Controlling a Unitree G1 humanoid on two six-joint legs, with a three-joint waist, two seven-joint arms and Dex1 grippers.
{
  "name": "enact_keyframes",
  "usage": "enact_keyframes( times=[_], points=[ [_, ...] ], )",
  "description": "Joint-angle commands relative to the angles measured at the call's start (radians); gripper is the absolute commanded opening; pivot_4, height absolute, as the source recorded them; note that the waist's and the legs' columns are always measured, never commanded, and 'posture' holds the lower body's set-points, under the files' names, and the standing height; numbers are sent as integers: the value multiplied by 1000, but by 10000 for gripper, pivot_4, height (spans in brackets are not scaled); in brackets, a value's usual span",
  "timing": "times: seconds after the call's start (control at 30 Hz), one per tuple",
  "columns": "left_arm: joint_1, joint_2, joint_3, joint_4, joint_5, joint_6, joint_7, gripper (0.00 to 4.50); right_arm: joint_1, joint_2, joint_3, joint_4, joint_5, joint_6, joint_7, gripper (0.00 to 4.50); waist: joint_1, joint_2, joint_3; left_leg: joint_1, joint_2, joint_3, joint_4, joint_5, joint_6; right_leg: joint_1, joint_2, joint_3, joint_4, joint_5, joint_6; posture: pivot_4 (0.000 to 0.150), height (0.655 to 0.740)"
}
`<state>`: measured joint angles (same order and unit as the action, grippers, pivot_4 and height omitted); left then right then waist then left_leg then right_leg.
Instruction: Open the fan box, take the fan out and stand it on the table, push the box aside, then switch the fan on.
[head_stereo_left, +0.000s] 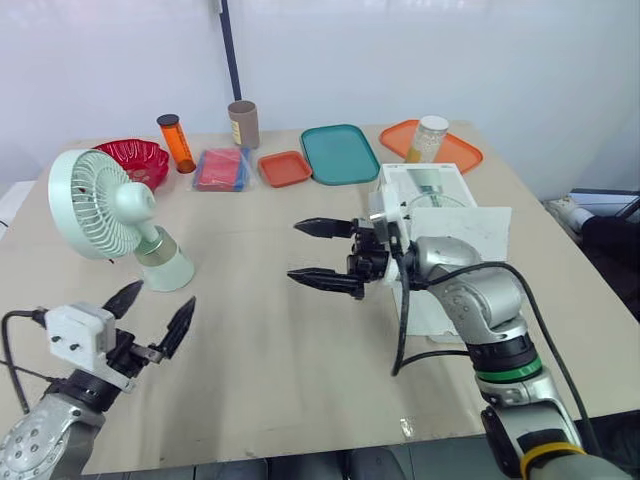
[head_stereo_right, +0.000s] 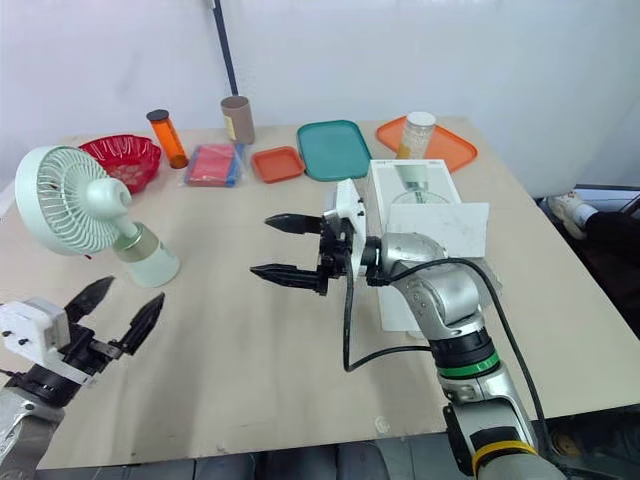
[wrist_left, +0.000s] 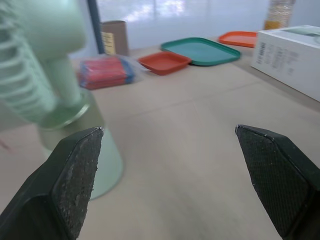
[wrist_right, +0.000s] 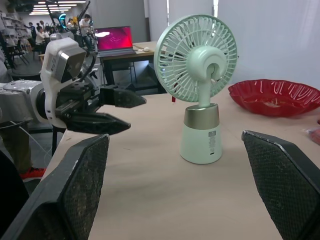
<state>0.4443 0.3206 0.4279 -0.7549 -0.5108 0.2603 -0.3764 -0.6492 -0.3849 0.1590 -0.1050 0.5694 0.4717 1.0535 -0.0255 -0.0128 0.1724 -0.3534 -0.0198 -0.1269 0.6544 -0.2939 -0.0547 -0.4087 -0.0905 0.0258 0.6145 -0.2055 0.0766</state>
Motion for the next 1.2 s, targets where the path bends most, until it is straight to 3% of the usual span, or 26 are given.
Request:
enact_keyframes(
  times=[0.03, 0.27, 0.57, 1.0, 1.13, 1.2],
  points=[
    [-3, -29, 99, -38, -12, -21, 93, 45000, -51, 24, -5, 39, -20, -51, 21, 43704, 0, 0, 0, 0, 0, 0, 0, 0, 0, 0, 0, 0, 0, 0, 0, 1500, 7384],
    [-149, -19, 178, 48, -23, 6, 214, 45000, -65, 45, 5, 63, -44, -75, 47, 43704, 1, 0, 0, 0, 0, -1, 0, 1, -1, 1, 0, 0, 0, 1, 0, 1500, 7384],
    [-286, 25, 86, 168, -13, 46, 189, 45000, -61, 39, -4, 53, -60, -79, 37, 43704, 1, 0, 0, 0, 0, -1, 0, 1, -1, 0, 0, 0, 0, 1, -1, 1500, 7384],
    [-456, 11, 47, 275, 24, 41, 255, 45000, -29, 23, -8, 8, -61, -76, 6, 43704, 1, 0, 0, 0, 0, -1, 0, 1, -2, 0, 0, 0, 0, 1, -1, 1500, 7384],
    [-469, 7, 50, 274, 21, 44, 265, 36141, -23, 17, -7, 3, -66, -76, 0, 45000, 1, 0, 0, 0, 0, -1, 0, 1, -3, 0, 0, 0, 0, 1, 0, 1500, 7384],
    [-466, 11, 46, 272, 24, 47, 264, 29078, -22, 15, -7, 4, -68, -77, -2, 45000, 1, -1, 0, 0, 0, -1, 0, 1, -3, 0, 0, 0, 0, 1, 0, 1500, 7384]
  ],
)
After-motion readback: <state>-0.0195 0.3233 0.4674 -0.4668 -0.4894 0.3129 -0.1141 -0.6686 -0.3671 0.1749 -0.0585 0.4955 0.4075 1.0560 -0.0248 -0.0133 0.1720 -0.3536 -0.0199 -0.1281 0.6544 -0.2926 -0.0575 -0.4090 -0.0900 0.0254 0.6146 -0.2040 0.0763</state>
